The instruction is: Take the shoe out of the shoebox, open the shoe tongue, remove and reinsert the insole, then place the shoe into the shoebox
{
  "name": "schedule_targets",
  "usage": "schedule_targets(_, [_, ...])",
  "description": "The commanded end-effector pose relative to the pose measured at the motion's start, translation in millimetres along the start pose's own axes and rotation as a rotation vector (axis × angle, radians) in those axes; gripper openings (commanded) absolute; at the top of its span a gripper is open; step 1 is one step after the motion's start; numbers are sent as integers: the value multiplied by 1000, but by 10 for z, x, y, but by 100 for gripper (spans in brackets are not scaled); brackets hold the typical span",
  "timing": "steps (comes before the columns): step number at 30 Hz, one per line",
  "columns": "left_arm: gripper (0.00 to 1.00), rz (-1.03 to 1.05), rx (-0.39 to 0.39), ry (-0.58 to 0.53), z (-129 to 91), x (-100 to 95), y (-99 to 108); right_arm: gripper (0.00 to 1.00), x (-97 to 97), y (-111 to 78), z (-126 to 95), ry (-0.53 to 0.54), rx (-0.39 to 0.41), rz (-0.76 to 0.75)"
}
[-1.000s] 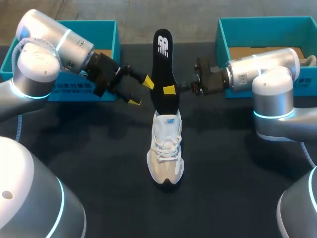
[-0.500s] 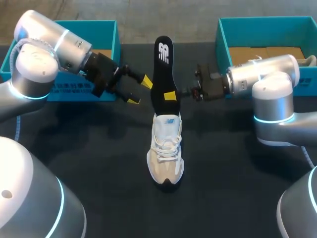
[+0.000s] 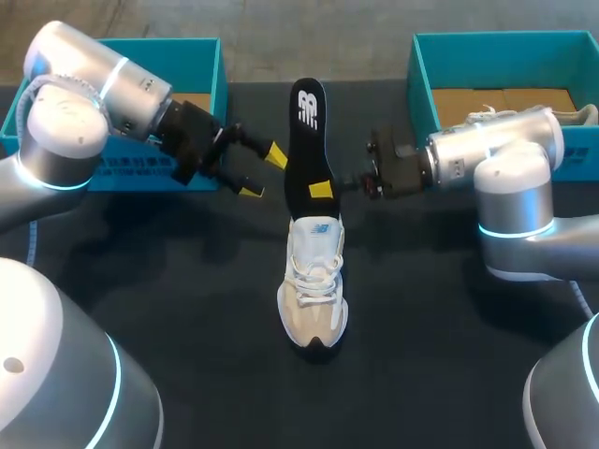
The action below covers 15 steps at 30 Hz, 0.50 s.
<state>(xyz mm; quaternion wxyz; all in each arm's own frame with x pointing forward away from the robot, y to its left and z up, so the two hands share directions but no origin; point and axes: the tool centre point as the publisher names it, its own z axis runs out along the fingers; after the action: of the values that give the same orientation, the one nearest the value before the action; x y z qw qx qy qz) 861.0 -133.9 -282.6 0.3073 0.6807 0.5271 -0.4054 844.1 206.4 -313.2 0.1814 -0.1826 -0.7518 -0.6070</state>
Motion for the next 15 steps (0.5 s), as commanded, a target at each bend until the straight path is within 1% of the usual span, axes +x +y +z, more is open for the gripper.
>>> schedule_targets(1, [100, 1, -4, 0, -1, 7, -17, 0, 14, -44, 29, -7, -4, 2])
schedule_targets(9, [100, -2, 0, 2, -5, 30, -35, 0, 10, -131, 39, -18, -17, 19])
schedule_targets(15, [100, -3, 3, 3, -14, 52, -52, 0, 12, -174, 54, -20, -11, 46])
